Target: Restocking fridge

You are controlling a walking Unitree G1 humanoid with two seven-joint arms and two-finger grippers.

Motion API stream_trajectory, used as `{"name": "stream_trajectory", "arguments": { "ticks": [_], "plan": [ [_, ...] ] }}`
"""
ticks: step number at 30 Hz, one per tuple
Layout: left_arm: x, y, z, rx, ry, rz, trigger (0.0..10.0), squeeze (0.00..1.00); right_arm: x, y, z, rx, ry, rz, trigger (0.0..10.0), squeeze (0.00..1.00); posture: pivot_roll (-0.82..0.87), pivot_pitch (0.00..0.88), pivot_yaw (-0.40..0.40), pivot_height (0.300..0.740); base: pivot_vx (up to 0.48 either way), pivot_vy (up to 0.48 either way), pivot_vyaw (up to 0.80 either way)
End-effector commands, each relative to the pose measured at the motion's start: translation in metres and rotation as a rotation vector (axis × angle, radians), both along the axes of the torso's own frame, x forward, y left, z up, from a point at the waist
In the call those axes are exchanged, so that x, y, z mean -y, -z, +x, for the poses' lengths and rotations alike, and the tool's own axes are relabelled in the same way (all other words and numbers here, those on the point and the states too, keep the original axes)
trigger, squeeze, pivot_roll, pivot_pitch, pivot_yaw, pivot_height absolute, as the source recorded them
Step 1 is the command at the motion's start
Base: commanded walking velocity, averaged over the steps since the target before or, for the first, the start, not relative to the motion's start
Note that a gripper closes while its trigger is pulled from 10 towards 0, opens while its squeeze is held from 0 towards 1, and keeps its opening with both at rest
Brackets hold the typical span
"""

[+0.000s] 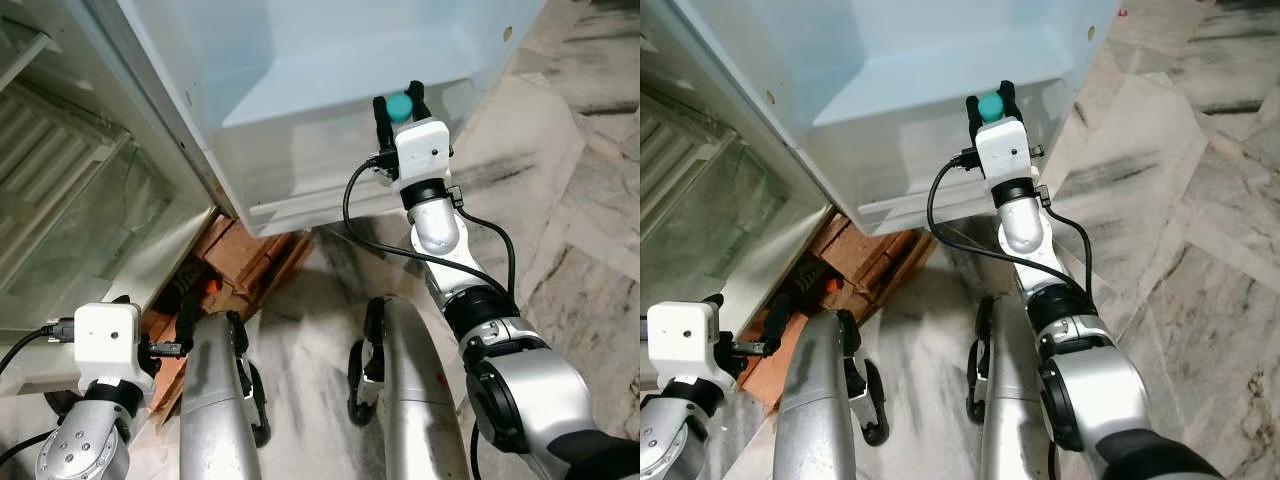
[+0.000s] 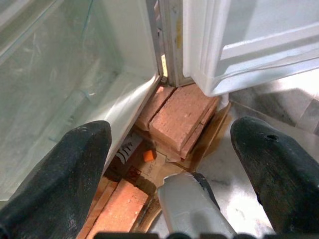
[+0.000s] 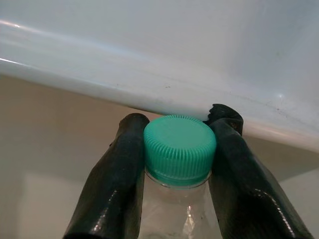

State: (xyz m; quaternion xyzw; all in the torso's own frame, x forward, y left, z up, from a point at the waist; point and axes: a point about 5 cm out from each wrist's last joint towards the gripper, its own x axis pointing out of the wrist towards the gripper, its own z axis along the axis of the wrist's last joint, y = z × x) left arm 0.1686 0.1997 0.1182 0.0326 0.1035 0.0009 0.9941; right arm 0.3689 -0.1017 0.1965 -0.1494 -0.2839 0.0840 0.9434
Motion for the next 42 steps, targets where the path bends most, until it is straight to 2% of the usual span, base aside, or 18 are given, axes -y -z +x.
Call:
{"name": "stream_trajectory", "arguments": {
  "ticks": [1, 9, 12, 15, 19, 20, 23, 25, 26, 28, 33, 36, 42],
  "plan": [
    [-0.002, 0.003, -0.005, -0.029, -0.011, 0.014, 10.0, 0.0, -0.013, -0.02, -0.003, 0.089, -0.053, -0.034, 10.0, 0.0, 0.21, 0.377, 0.024, 0.561, 0.0, 0.0, 0.0],
    [-0.002, 0.003, -0.004, -0.028, -0.011, 0.013, 10.0, 0.0, -0.018, -0.029, -0.011, 0.139, -0.092, 0.004, 10.0, 0.0, 0.21, 0.374, 0.023, 0.561, 0.0, 0.0, 0.0],
    [-0.001, 0.004, -0.003, -0.025, -0.014, 0.01, 10.0, 0.0, -0.024, -0.033, -0.024, 0.168, -0.126, 0.024, 10.0, 0.0, 0.21, 0.365, 0.019, 0.561, 0.0, 0.0, 0.0],
    [0.001, 0.005, 0.001, -0.016, -0.012, 0.003, 10.0, 0.0, -0.023, -0.024, -0.032, 0.161, -0.129, 0.004, 10.0, 0.0, 0.19, 0.35, 0.013, 0.561, 0.0, 0.0, 0.0],
    [0.003, 0.006, 0.004, -0.014, -0.007, -0.005, 10.0, 0.0, -0.017, -0.011, -0.031, 0.115, -0.104, -0.004, 10.0, 0.0, 0.18, 0.349, 0.012, 0.561, 0.0, 0.0, 0.0],
    [0.006, 0.007, 0.004, -0.018, 0.004, -0.012, 10.0, 0.0, -0.012, -0.005, -0.024, 0.089, -0.082, -0.025, 10.0, 0.0, 0.17, 0.351, 0.014, 0.561, 0.0, 0.0, 0.0],
    [0.007, 0.007, 0.004, -0.021, 0.009, -0.016, 10.0, 0.0, -0.008, -0.002, -0.017, 0.053, -0.06, -0.028, 10.0, 0.0, 0.17, 0.355, 0.013, 0.561, 0.0, 0.0, 0.0],
    [0.007, 0.006, 0.002, -0.021, 0.007, -0.02, 10.0, 0.0, -0.003, 0.006, -0.006, -0.051, -0.034, -0.01, 10.0, 0.0, 0.18, 0.366, 0.008, 0.561, 0.0, 0.0, 0.0],
    [0.007, 0.006, 0.002, -0.021, 0.007, -0.02, 10.0, 0.0, -0.003, 0.006, -0.006, -0.051, -0.034, -0.01, 10.0, 0.0, 0.18, 0.366, 0.008, 0.561, 0.0, 0.0, 0.0],
    [0.007, 0.006, -0.001, -0.027, -0.003, -0.022, 10.0, 0.0, 0.0, 0.02, 0.0, -0.171, -0.013, 0.021, 10.0, 0.0, 0.19, 0.376, 0.001, 0.561, 0.0, 0.0, 0.0],
    [0.007, 0.006, -0.004, -0.036, -0.006, -0.022, 10.0, 0.0, 0.006, 0.055, 0.003, -0.383, 0.018, 0.09, 10.0, 0.0, 0.2, 0.384, 0.001, 0.561, 0.0, 0.0, 0.0],
    [0.007, 0.006, -0.006, -0.042, -0.006, -0.024, 10.0, 0.0, 0.012, 0.073, 0.0, -0.477, 0.05, 0.112, 10.0, 0.0, 0.2, 0.393, 0.005, 0.561, 0.0, 0.0, 0.0],
    [0.007, 0.007, -0.007, -0.055, 0.0, -0.027, 10.0, 0.0, 0.018, 0.088, -0.004, -0.548, 0.079, 0.121, 10.0, 0.0, 0.2, 0.398, 0.009, 0.561, 0.0, 0.0, 0.0]
  ]
}}
